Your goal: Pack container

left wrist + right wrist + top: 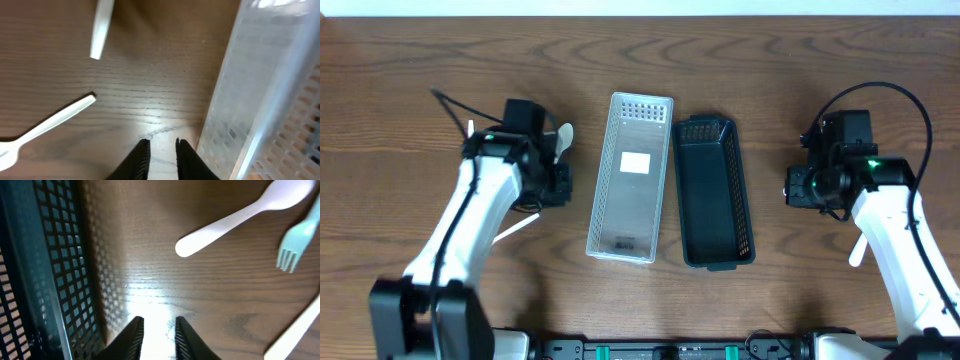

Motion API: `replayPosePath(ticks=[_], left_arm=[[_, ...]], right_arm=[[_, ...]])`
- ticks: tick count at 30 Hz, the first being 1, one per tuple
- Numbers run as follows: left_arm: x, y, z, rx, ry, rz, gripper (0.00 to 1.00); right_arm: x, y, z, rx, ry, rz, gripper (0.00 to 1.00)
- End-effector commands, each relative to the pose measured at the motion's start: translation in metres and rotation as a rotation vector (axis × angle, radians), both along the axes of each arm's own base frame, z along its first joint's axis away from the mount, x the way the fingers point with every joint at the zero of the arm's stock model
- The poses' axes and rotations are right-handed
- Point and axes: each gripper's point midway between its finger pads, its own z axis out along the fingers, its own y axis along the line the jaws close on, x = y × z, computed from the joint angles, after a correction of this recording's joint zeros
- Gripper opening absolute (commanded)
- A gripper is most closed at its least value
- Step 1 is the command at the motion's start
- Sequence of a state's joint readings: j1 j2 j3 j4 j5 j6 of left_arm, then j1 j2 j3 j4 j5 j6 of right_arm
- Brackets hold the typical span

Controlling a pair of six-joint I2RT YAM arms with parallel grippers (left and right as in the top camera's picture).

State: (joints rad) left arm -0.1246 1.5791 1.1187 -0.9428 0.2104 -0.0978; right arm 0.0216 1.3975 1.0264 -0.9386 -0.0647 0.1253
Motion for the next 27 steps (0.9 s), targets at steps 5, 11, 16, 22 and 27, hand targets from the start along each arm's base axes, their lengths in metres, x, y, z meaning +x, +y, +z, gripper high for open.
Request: replayPosePath(ticks=[5, 11, 16, 22, 27], left_arm=[[-0.011, -0.012, -0.03, 0.011, 0.12, -0.052, 0.19], [-0.017, -0.03, -0.032, 0.017, 0.128, -0.119, 0.19], [-0.027, -0.048, -0.032, 0.024, 0.138, -0.188, 0.18], [-0.033, -0.06, -0.032, 0.027, 0.139, -0.238, 0.19], [-0.036, -0.062, -0.032, 0.03, 0.148, -0.249, 0.19]], right_arm=[[-0.003, 0.011, -0.022, 0.054, 0.089, 0.018, 0.06], [-0.008, 0.037, -0.038, 0.099, 0.155, 0.092, 0.08], [-0.012, 0.059, -0.045, 0.137, 0.185, 0.153, 0.1], [-0.018, 0.085, -0.046, 0.204, 0.202, 0.225, 0.1], [-0.018, 0.088, -0.046, 0.204, 0.198, 0.235, 0.11]])
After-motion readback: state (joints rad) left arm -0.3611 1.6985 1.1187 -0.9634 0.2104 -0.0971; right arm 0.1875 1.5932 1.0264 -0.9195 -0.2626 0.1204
